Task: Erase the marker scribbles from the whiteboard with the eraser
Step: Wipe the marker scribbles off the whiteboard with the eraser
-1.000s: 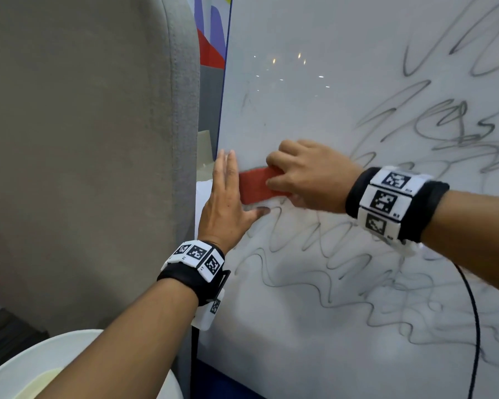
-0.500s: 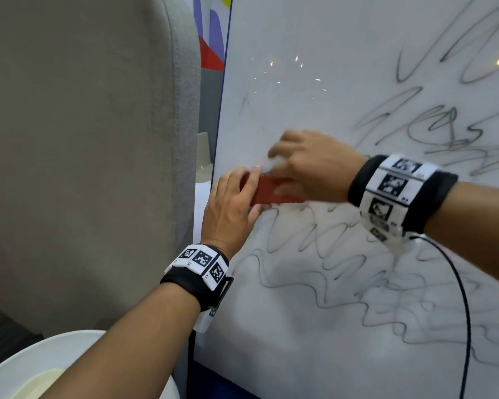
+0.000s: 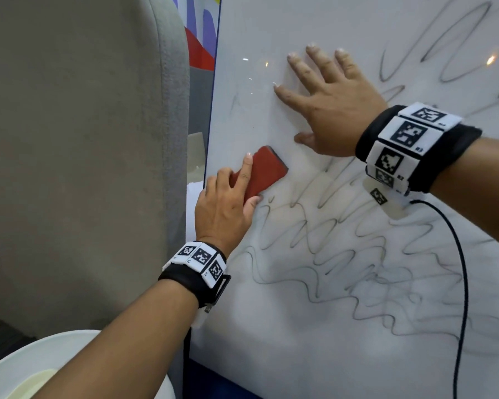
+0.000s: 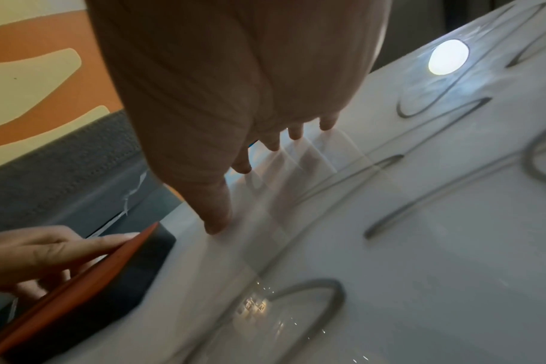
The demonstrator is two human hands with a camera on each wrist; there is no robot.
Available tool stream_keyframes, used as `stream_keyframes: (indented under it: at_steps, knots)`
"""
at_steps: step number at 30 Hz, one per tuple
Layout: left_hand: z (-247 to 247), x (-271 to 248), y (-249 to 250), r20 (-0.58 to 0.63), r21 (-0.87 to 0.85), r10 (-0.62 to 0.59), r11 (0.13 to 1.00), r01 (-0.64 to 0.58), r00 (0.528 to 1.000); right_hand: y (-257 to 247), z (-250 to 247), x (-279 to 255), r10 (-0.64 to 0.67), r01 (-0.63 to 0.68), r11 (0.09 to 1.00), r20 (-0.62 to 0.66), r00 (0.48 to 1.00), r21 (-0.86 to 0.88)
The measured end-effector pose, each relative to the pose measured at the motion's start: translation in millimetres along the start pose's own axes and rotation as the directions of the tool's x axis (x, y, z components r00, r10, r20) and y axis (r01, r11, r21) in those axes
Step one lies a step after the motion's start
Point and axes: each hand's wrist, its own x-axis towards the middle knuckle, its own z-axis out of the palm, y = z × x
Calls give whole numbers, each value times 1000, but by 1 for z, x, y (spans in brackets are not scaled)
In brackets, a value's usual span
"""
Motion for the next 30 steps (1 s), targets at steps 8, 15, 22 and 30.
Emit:
stream_keyframes:
  at_steps: [8,15,22,30]
  knots:
    - [0,-4,26,97,-187,-291,934,304,952,-12,8,-8,31,-31,999,21,999,-7]
    - [5,-12,8,97,-145,-264,950,276,960,-12,7,-11,29,-29,1000,8,1000,7]
    - [11,-25,14,106,-112,-271,953,283,957,-20,12,-16,27,-27,1000,-5,1000,9]
    - [11,-18,17,183,-339,-567,730,593,803,-33,18,-22,8,-8,1000,14,1000,24]
